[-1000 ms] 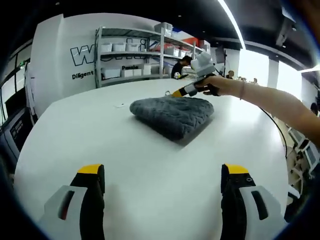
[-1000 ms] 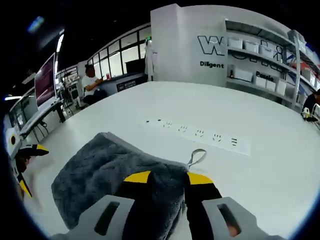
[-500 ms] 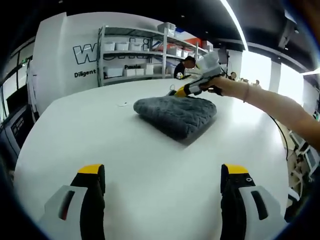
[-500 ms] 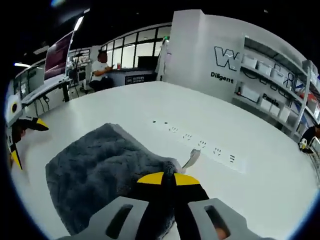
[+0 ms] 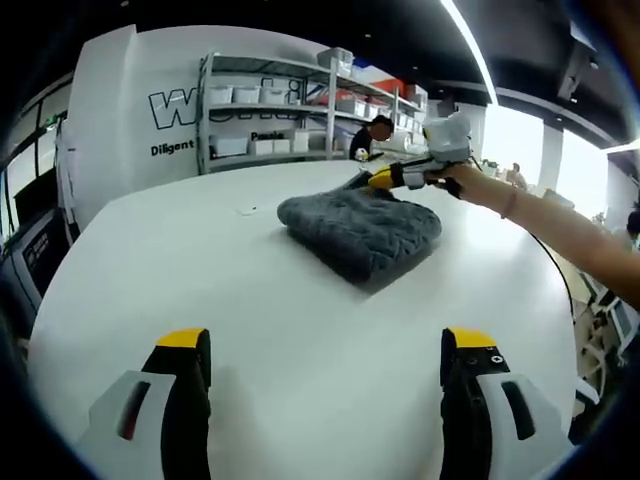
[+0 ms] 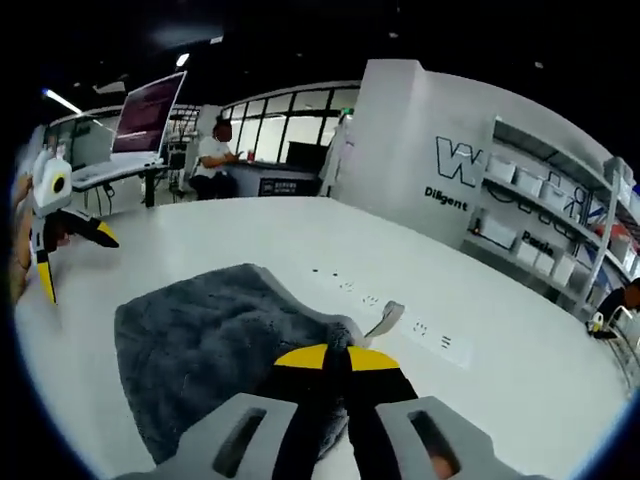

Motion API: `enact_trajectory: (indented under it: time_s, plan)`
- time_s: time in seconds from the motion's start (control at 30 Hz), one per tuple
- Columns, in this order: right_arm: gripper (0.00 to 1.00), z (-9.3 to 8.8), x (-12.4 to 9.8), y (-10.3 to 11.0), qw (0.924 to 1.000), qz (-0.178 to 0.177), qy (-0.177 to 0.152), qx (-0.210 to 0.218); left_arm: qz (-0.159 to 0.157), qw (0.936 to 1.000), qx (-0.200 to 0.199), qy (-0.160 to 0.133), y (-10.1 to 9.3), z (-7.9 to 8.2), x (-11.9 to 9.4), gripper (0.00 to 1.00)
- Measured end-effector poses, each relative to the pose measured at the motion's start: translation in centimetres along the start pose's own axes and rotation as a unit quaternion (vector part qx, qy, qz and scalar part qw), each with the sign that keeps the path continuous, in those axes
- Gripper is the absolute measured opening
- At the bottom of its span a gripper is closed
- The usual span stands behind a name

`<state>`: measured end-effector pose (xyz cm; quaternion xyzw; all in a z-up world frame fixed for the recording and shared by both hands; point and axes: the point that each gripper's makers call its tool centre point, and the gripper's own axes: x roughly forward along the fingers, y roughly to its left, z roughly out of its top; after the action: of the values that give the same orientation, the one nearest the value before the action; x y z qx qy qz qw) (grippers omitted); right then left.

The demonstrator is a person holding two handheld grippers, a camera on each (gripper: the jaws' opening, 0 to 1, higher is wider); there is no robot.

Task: Open the folded towel by lifting each exposed corner and separating the folded layers until the towel lies flat within the target outline without major curled edges

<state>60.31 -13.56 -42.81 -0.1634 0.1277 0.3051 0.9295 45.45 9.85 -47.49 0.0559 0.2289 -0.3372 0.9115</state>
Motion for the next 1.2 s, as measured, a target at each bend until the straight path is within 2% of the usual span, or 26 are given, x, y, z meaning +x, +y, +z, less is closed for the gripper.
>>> enact_trajectory:
  time_s: [0.27, 0.47, 0.63, 1.03, 1.2]
  plan:
    - [0.01, 1.3, -3.2, 2.6, 0.9983, 0.016, -0.043, -0.037, 0.002, 1.0000, -0.001, 0.002, 0.1, 0.0, 0.1, 0.94]
    - [0.01, 2.2, -5.5, 4.4, 0.9942, 0.038, -0.074, -0.067, 0.004, 1.0000, -0.005, 0.001, 0.3, -0.1, 0.1, 0.94]
    - [0.01, 2.7, -7.6, 5.8, 0.9905, 0.042, -0.097, -0.088, 0.004, 1.0000, -0.008, -0.001, 0.4, 0.0, 0.0, 0.94]
    - [0.01, 1.0, -11.3, 8.7, 0.9840, 0.067, -0.112, -0.121, 0.004, 1.0000, -0.008, 0.003, 0.4, -0.2, 0.0, 0.94]
    - [0.01, -0.4, -11.9, 10.7, 0.9778, 0.099, -0.100, -0.155, 0.005, 0.9999, -0.009, 0.004, 0.5, -0.3, 0.0, 0.94]
